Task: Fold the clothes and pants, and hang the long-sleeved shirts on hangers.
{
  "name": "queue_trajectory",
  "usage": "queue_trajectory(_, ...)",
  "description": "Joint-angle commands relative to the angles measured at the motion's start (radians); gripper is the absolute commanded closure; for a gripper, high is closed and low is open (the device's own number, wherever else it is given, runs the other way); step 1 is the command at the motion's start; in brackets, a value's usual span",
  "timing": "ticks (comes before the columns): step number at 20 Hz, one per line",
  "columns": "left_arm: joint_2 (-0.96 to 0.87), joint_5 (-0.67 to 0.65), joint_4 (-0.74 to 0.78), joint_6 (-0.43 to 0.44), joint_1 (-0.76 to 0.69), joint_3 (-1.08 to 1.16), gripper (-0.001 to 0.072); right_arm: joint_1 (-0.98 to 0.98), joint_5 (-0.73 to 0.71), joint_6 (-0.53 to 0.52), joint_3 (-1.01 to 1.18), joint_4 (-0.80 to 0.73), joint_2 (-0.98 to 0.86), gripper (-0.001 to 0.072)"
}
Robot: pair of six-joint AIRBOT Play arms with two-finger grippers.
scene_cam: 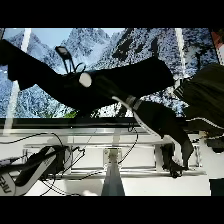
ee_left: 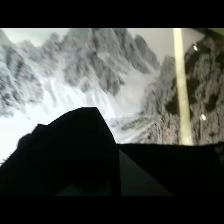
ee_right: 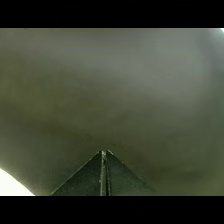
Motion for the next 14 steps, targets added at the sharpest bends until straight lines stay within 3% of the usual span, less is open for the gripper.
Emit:
queue_trajectory(1,-0.111,0.018,-0.015,0.012,-0.142,0.0,0.0699,-0.138,0.137,0.0,0.004,-0.122,0.035,0.0695)
queue_trajectory(8,-0.366,0.211,-0.013,0.027,-0.654,0.0,0.0698,-0.475,0.393,0.0,0.004,-0.162,0.113,0.0695)
queue_trajectory(9,-0.39,0.214,0.0,0.026,-0.691,0.0,0.0665,-0.503,0.427,0.0,0.004,-0.162,0.113,0.0695)
queue_trajectory(10,-0.406,0.214,0.03,0.026,-0.708,0.0,0.0416,-0.527,0.462,0.0,0.003,-0.162,0.113,0.0694)
queue_trajectory(11,-0.415,0.214,0.063,0.012,-0.705,0.0,0.0032,-0.544,0.489,0.0,0.003,-0.162,0.113,0.0694)
queue_trajectory(14,-0.403,0.169,0.251,-0.093,-0.594,0.0,0.0005,-0.565,0.522,-0.009,0.003,-0.163,0.113,0.0694)
